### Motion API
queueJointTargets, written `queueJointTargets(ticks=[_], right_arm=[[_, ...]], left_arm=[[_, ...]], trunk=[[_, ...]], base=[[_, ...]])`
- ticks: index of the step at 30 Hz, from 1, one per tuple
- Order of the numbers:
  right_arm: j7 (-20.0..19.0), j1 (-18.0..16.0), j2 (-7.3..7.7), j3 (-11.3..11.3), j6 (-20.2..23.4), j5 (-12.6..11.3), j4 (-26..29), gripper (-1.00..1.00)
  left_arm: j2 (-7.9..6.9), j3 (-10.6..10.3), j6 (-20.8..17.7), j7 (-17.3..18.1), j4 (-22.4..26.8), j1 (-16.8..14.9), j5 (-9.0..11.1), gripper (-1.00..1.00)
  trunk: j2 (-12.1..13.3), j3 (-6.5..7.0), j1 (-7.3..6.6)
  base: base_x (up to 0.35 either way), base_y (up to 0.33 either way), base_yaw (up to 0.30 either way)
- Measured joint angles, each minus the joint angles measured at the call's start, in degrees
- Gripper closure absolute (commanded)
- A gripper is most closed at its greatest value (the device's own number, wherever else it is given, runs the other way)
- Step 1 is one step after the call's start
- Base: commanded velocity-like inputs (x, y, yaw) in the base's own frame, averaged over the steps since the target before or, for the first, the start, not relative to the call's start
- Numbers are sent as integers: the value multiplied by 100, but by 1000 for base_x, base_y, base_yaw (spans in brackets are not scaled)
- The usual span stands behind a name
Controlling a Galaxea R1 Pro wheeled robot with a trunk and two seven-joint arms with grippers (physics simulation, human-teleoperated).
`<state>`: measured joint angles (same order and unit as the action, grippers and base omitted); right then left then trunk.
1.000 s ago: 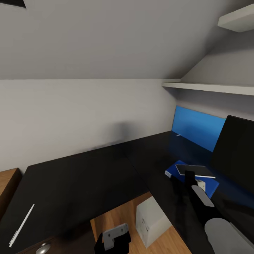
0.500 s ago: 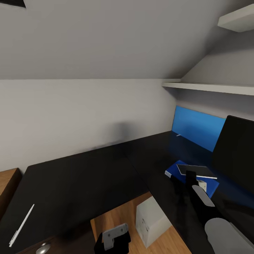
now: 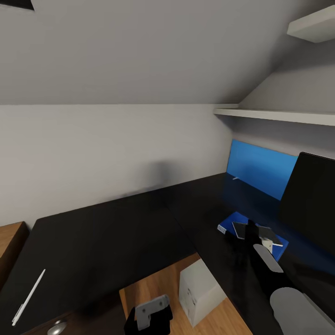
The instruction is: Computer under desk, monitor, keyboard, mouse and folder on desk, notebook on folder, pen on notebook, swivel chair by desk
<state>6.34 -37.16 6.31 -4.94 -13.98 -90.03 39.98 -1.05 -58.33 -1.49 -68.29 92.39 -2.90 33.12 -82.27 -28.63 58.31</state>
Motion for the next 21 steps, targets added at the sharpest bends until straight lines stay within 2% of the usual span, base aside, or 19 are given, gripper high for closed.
queueJointTargets(ticks=[4,11,21], right_arm=[[0,0,-1,2,0,0,0,-100],[0,0,-1,2,0,0,0,-100],[-2,0,-1,5,0,1,0,-100]], left_arm=[[-1,0,5,2,0,0,0,-100],[-4,0,6,4,0,0,0,-100],[-6,0,6,4,0,0,0,-100]], trunk=[[0,0,0],[0,0,2],[0,0,0]], base=[[-36,0,0],[-193,0,0],[-20,0,0]])
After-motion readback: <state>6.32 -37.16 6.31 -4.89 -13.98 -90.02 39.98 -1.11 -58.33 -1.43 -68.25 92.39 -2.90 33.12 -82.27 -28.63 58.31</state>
